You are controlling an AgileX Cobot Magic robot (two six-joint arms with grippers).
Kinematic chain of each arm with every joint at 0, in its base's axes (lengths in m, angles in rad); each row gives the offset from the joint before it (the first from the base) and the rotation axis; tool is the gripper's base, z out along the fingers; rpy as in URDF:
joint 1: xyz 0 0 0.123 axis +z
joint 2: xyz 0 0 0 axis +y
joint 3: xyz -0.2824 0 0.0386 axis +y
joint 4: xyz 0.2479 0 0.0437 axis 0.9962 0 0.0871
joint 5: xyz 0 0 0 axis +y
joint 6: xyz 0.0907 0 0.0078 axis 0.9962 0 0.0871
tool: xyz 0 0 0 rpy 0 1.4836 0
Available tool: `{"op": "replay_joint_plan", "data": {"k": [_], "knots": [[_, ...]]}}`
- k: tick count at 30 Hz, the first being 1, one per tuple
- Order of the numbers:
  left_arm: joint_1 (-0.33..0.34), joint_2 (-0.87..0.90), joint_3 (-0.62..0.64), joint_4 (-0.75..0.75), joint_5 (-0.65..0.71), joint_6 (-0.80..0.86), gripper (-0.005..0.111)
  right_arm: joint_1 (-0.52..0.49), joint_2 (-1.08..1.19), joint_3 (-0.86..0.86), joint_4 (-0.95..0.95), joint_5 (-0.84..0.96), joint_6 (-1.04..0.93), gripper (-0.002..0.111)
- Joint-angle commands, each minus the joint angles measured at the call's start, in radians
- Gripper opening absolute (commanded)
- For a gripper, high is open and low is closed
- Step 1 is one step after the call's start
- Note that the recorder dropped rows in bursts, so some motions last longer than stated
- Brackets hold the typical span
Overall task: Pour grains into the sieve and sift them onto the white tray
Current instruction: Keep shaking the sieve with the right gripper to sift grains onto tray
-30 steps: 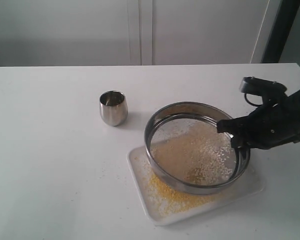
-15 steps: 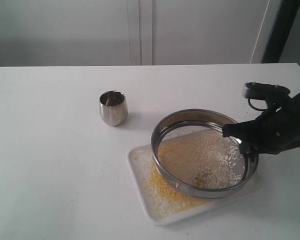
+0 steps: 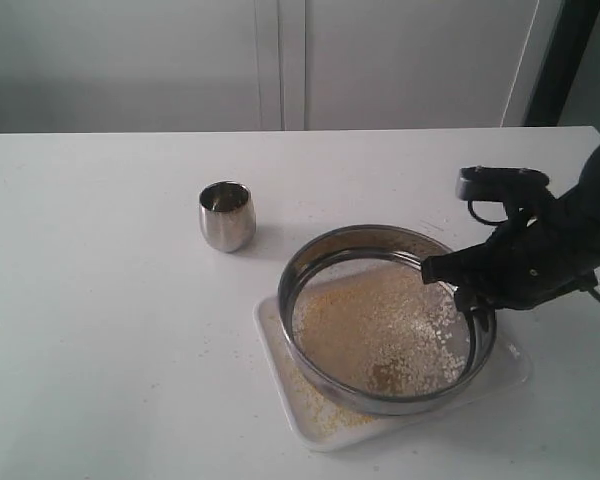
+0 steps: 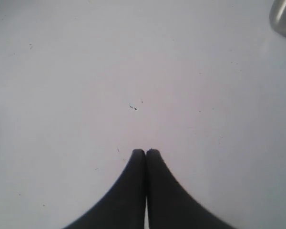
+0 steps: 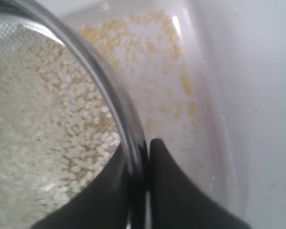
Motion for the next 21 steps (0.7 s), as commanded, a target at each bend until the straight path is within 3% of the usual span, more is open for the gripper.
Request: {"op": "replay_joint_plan", "data": {"k": [1, 4, 7, 9, 21], "knots": [[0.001, -0.005, 0.007, -0.009, 0.0, 0.002, 0.0, -0.073, -0.014, -0.006, -0.014, -0.042, 0.178, 0.0], [0.001, -0.005, 0.007, -0.009, 0.0, 0.002, 0.0, 0.03, -0.014, -0.006, 0.049, -0.047, 0.011, 0.0], [0.001, -0.005, 0.007, -0.009, 0.0, 0.002, 0.0, -0.039, -0.014, -0.006, 0.03, -0.056, 0.102, 0.0], [0.001, -0.005, 0.007, -0.009, 0.0, 0.002, 0.0, -0.009, -0.009, -0.006, 0.056, -0.033, 0.025, 0.0], [0.001, -0.005, 0.007, -0.009, 0.0, 0.002, 0.0, 0.0, -0.009, -0.006, 0.053, -0.02, 0.032, 0.0]]}}
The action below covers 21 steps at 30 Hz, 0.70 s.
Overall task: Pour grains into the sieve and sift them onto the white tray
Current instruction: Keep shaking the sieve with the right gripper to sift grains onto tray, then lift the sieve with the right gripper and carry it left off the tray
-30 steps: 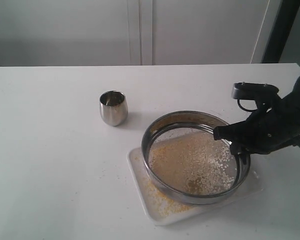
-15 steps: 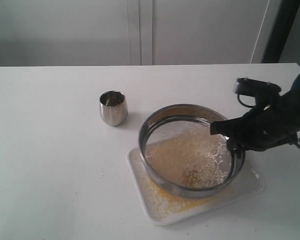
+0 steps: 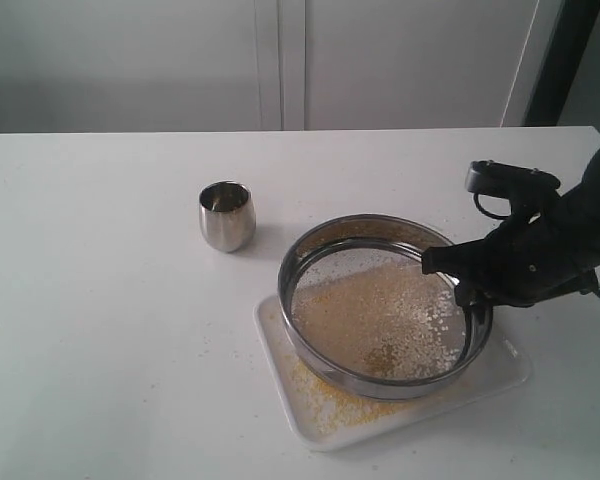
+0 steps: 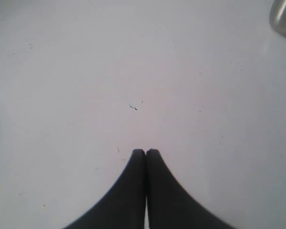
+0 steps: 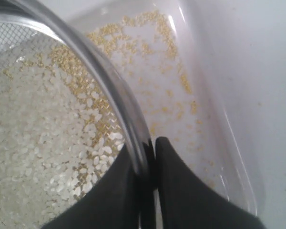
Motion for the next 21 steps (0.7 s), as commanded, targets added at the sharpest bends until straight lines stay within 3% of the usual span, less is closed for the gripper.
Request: {"op": "replay_joint_plan", "data": {"k": [1, 21], "knots": [[0.001, -0.005, 0.007, -0.009, 0.0, 0.002, 0.0, -0.004, -0.009, -0.004, 0.017, 0.01, -0.006, 0.0], [0.001, -0.005, 0.007, -0.009, 0.0, 0.002, 0.0, -0.004, -0.139, -0.022, 0.006, 0.132, -0.014, 0.0]]}}
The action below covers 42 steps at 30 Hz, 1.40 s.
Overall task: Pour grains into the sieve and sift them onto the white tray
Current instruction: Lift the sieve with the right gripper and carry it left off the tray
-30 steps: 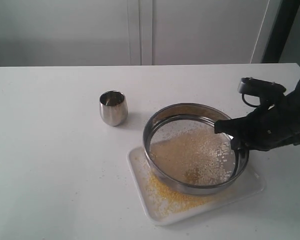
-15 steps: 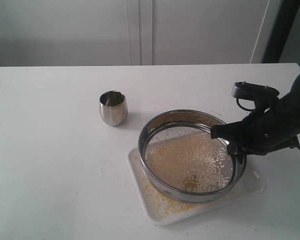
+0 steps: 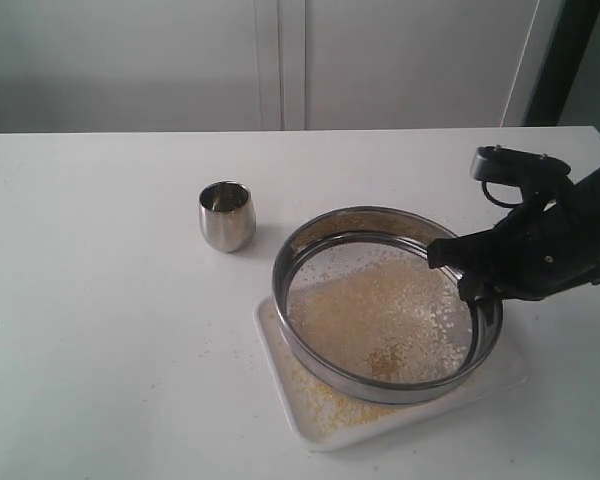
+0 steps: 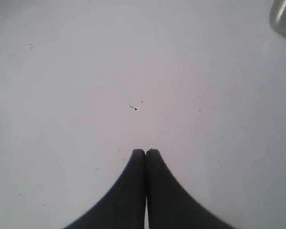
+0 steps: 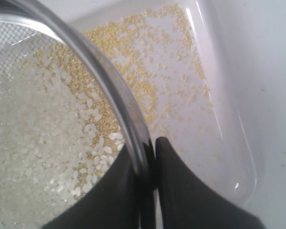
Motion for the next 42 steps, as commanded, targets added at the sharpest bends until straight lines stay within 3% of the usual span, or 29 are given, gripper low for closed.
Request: {"op": "replay_joint_plan", "data": {"k": [1, 14, 42], "knots": [[0.001, -0.005, 0.007, -0.009, 0.0, 0.002, 0.0, -0.004, -0.05, -0.03, 0.016, 0.048, -0.006, 0.0], [0.001, -0.005, 0.007, -0.009, 0.0, 0.002, 0.0, 0.022, -0.058, -0.172, 0.038, 0.188, 0.001, 0.0], [0.001, -0.005, 0.007, -0.009, 0.0, 0.002, 0.0, 0.441, 0.229, -0.501, 0.035, 0.146, 0.126, 0.0]]}}
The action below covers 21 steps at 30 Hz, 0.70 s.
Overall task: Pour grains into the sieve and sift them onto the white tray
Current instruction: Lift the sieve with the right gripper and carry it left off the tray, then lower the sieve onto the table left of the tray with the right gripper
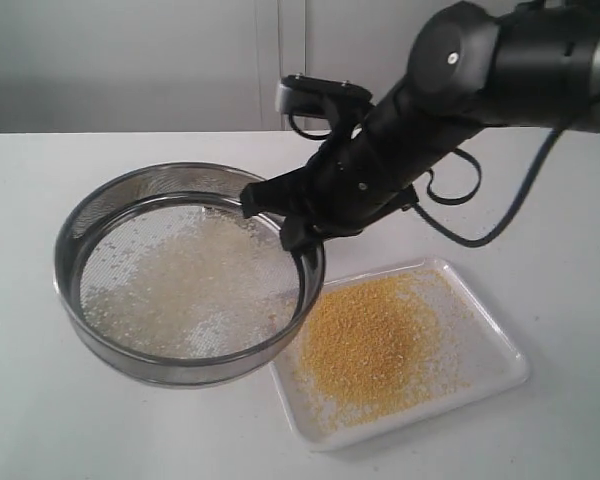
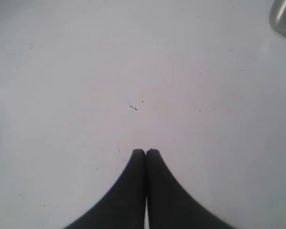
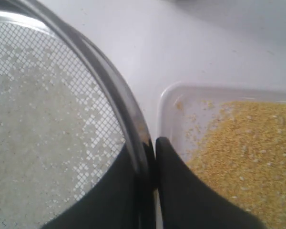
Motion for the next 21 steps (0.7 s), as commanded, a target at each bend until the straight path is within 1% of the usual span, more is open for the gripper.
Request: {"op": "replay_joint_plan", "data": {"k": [1, 7, 12, 15, 18, 21], "knots": [[0.001, -0.005, 0.007, -0.009, 0.0, 0.002, 0.0, 0.061, 0.07, -0.067, 0.019, -0.034, 0.036, 0.0], [0.001, -0.005, 0.007, -0.009, 0.0, 0.002, 0.0, 0.134, 0.163, -0.159, -0.012, -0.035, 0.061, 0.0], [0.001, -0.005, 0.007, -0.009, 0.0, 0.002, 0.0, 0.193, 0.226, -0.231, -0.167, -0.024, 0.185, 0.0], [0.001, -0.005, 0.007, -0.009, 0.0, 0.002, 0.0, 0.223, 0.261, -0.27, -0.217, -0.027, 0.236, 0.0], [0.001, -0.005, 0.007, -0.009, 0.0, 0.002, 0.0, 0.237, 0.296, -0.298, -0.262, -0.044, 0.292, 0.0], [0.001, -0.005, 0.007, -0.009, 0.0, 0.002, 0.0, 0.237, 0.329, -0.306, -0.267, -0.066, 0.337, 0.0]]}}
